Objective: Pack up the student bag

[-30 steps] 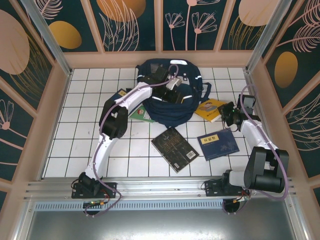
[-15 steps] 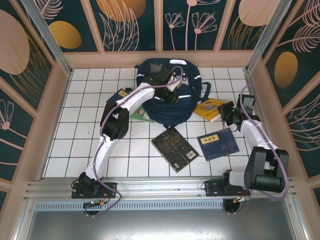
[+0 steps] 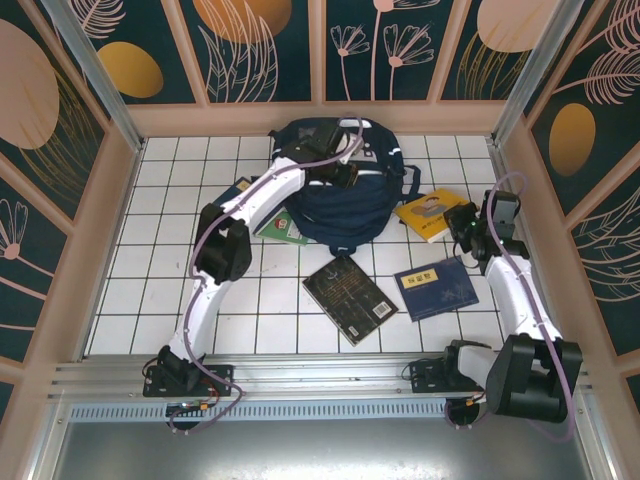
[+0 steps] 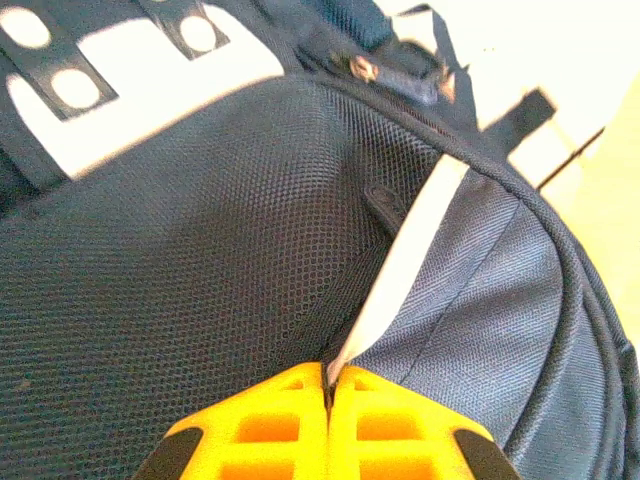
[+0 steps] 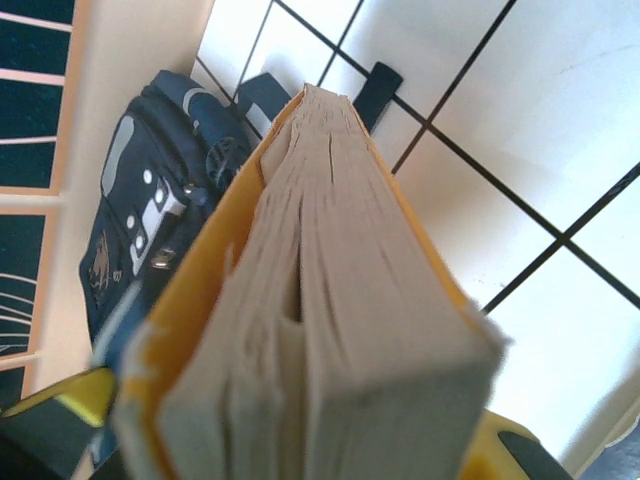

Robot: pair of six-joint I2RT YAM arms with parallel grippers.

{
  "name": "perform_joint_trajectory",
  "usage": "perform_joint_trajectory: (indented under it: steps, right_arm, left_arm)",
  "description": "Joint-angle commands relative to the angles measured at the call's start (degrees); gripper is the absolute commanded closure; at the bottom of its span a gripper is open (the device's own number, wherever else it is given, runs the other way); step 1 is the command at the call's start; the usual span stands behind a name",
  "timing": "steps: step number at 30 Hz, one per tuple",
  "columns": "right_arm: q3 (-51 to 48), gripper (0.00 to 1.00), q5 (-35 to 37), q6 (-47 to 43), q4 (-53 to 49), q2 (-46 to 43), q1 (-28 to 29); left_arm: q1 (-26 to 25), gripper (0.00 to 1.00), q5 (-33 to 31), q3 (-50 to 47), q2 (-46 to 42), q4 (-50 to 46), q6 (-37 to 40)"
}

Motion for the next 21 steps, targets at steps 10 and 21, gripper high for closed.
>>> perform_joint_trajectory:
  steps: [10, 21]
  right_arm:
    - [1.1, 1.00, 3.2, -3.2, -3.0, -12.7, 0.5]
    - [10.9, 1.00, -5.4, -2.5, -3.9, -17.2, 5.7]
  left_arm:
    - [4.0, 1.00, -6.4, 8.2, -10.3, 17.7, -12.7]
    - [4.2, 1.00, 2.8, 10.1, -7.1, 25.5, -23.2]
